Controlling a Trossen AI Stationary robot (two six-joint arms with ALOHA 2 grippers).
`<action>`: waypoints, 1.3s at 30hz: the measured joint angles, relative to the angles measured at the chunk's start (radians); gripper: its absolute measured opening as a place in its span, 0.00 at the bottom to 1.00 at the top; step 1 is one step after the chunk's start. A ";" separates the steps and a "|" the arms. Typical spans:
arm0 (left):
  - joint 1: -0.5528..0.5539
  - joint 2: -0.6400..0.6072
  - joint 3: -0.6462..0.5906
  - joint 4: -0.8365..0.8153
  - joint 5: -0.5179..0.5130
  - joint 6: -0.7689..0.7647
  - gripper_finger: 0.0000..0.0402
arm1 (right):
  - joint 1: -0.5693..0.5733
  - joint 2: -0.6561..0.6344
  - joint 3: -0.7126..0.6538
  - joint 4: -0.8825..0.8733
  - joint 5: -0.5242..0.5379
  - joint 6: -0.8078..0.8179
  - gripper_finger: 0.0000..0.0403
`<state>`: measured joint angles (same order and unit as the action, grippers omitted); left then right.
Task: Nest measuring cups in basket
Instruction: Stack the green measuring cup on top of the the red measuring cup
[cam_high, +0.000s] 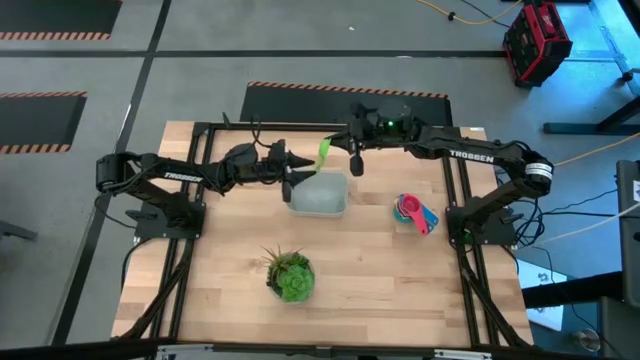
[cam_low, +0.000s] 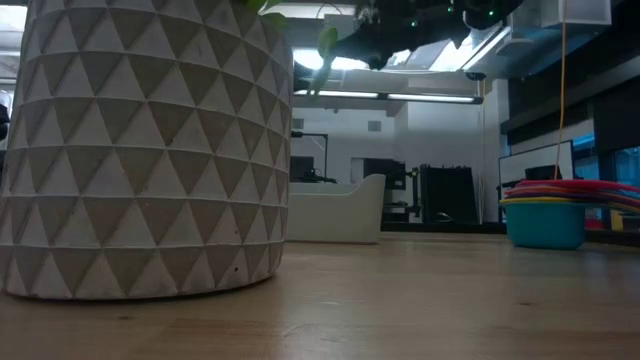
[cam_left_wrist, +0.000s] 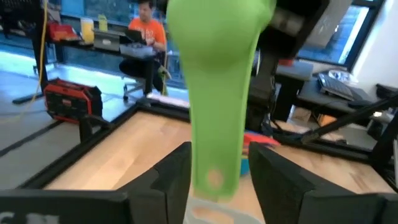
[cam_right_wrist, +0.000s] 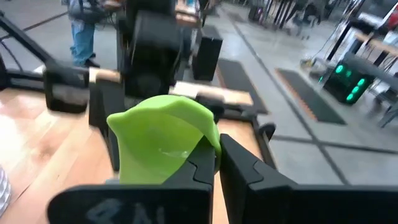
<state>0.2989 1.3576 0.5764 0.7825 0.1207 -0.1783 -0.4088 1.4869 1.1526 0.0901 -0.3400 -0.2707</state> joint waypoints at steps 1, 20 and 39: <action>0.000 -0.001 0.001 0.002 -0.001 0.000 0.40 | 0.000 0.003 -0.001 -0.001 0.004 0.000 0.03; -0.001 0.001 -0.001 -0.011 -0.002 -0.002 0.59 | -0.061 -0.071 0.001 -0.193 -0.001 -0.003 0.03; -0.002 0.001 -0.001 -0.013 0.000 -0.002 0.59 | -0.201 -0.216 0.003 -1.048 0.000 -0.048 0.04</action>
<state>0.2974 1.3586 0.5751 0.7700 0.1203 -0.1805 -0.6093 1.2709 1.1553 -0.9582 -0.3397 -0.3185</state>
